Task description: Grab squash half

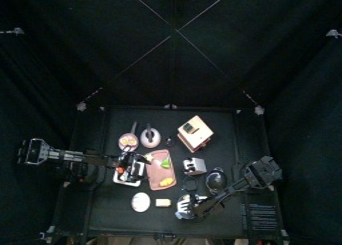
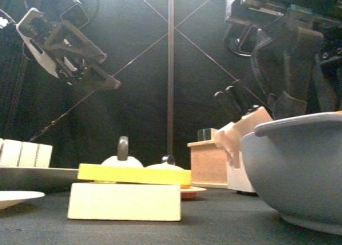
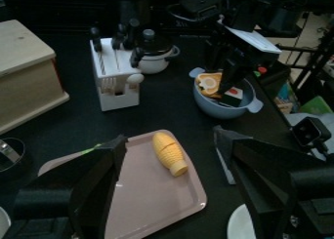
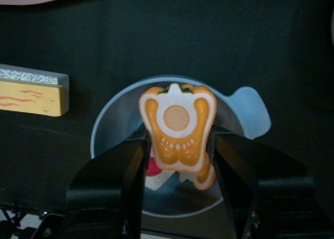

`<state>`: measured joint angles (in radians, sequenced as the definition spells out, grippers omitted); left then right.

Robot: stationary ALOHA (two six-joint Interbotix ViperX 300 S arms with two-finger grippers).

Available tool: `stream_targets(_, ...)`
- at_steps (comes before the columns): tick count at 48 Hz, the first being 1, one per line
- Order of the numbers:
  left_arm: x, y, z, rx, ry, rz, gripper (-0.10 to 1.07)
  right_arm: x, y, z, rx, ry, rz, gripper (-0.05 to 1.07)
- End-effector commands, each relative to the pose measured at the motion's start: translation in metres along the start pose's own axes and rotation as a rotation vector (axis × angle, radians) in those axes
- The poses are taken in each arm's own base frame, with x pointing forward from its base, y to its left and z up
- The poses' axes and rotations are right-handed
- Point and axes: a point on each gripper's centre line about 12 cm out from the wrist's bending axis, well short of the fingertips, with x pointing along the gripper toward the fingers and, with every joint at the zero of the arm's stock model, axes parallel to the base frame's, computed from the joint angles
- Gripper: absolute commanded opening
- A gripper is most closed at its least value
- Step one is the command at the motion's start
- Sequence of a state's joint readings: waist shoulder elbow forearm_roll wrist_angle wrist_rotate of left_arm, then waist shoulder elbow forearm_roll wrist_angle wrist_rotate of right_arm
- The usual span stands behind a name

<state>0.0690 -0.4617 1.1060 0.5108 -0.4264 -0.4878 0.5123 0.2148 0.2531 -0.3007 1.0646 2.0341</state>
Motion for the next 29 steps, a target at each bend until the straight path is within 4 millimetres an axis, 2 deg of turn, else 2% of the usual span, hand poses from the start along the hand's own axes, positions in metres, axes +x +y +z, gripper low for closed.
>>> stream_targets(1,0.0003,-0.0005,0.0071,0.005,-0.025,-0.004,1.03,-0.0289,0.0059,0.0052,0.015,0.016,0.073,0.74)
stream_targets(29,0.0005,-0.0009,0.0077,0.006,-0.026,-0.005,1.03,-0.0368,0.0065,0.0035,-0.009,0.002,0.103,0.73)
